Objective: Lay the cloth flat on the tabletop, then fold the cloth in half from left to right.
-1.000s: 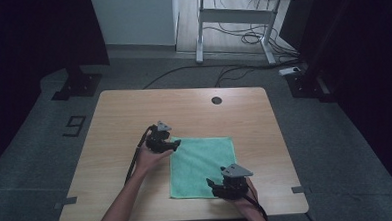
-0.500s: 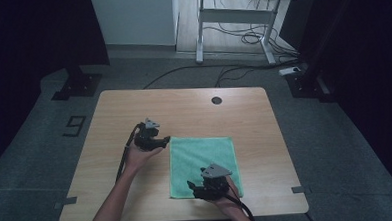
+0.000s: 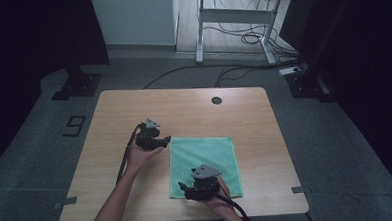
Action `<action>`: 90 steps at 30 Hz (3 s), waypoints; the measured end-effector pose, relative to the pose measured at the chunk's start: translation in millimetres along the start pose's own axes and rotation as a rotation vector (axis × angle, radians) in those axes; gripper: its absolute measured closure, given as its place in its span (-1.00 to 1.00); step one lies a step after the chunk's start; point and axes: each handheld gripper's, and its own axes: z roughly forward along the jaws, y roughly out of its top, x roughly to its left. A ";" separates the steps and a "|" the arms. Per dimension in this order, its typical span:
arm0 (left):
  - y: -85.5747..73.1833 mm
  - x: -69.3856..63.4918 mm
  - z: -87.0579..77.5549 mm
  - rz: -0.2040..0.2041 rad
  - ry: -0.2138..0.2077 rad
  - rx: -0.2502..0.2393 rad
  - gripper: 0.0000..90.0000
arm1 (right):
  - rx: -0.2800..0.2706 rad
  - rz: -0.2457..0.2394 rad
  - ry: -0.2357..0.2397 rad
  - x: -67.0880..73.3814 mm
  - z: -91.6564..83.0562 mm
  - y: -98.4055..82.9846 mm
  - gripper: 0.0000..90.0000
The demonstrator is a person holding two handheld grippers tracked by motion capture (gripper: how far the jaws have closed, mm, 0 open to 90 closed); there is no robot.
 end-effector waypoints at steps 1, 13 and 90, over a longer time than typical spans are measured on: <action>0.3 -0.2 0.7 0.000 0.001 0.000 -0.05 | -0.001 0.000 0.000 0.7 0.6 0.1 -0.31; 1.0 0.6 16.9 0.004 0.015 0.000 -0.02 | -0.003 -0.006 0.017 3.7 5.9 2.1 -0.27; 9.6 -5.8 40.2 0.030 -0.058 0.038 0.98 | 0.018 -0.046 0.188 30.4 5.8 -5.9 0.15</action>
